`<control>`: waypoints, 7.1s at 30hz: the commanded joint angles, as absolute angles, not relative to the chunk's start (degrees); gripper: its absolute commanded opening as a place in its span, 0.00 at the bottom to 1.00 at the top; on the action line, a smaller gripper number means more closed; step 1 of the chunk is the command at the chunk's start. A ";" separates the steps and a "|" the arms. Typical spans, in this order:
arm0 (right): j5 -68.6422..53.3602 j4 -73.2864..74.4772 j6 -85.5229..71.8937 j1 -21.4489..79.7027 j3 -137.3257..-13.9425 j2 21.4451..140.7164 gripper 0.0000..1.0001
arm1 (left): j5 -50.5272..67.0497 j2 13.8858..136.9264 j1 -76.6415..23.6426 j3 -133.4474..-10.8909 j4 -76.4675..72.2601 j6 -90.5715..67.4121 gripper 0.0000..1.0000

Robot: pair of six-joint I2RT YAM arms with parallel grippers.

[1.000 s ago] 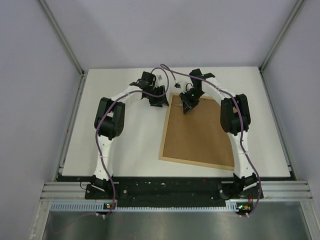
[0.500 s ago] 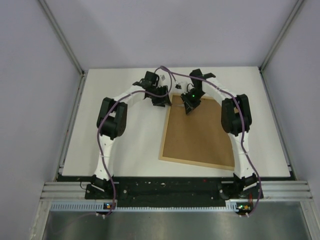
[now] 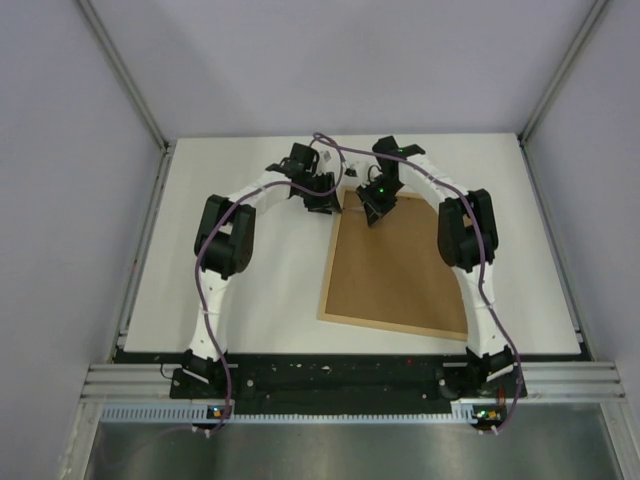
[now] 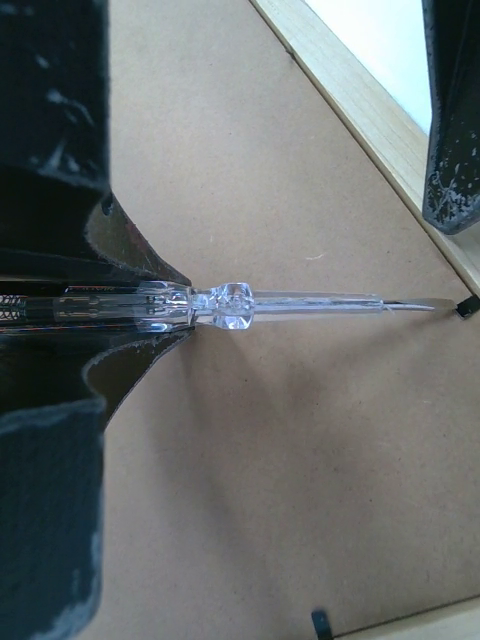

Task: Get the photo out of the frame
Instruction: Adjust the photo frame at the center of the board, then release the photo frame item from the photo frame.

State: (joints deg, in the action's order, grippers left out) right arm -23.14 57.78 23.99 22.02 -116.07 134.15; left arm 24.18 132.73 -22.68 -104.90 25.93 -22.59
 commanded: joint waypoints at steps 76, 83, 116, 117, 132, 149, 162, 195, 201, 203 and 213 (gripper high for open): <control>-10.91 53.26 29.18 40.34 -139.39 144.67 0.00 | 26.37 136.32 -27.33 -104.94 27.77 -19.07 0.04; -6.34 52.56 33.39 44.90 -139.31 144.05 0.00 | 26.10 137.11 -27.95 -105.38 28.04 -19.34 0.04; -18.54 41.94 21.71 23.74 -94.87 105.92 0.00 | 19.26 132.54 -22.24 -111.18 29.18 -20.48 0.46; -19.07 40.44 21.45 22.43 -91.53 105.04 0.00 | 18.81 132.54 -22.41 -111.62 29.18 -20.39 0.47; -24.25 31.47 17.23 12.48 -74.97 106.34 0.00 | 10.55 137.37 -27.24 -121.20 34.71 -16.00 0.53; -25.22 30.76 17.14 12.30 -74.27 108.37 0.00 | -1.56 140.89 -30.41 -127.35 42.98 -14.24 0.57; -25.75 30.67 17.23 12.48 -74.35 108.63 0.00 | -7.56 140.10 -32.34 -126.56 44.56 -11.43 0.58; -26.02 30.94 17.58 13.53 -74.00 109.60 0.00 | -2.29 139.75 -29.18 -123.23 40.43 -16.08 0.00; -25.66 30.94 17.58 13.89 -74.09 109.69 0.00 | -0.44 138.78 -28.74 -121.73 39.46 -17.67 0.00; -25.66 30.94 17.58 13.80 -74.00 109.69 0.00 | -0.26 138.60 -28.65 -121.38 39.46 -17.93 0.09; -23.73 32.08 18.19 13.54 -74.79 104.51 0.00 | 2.90 132.72 -25.85 -118.39 33.84 -20.48 0.75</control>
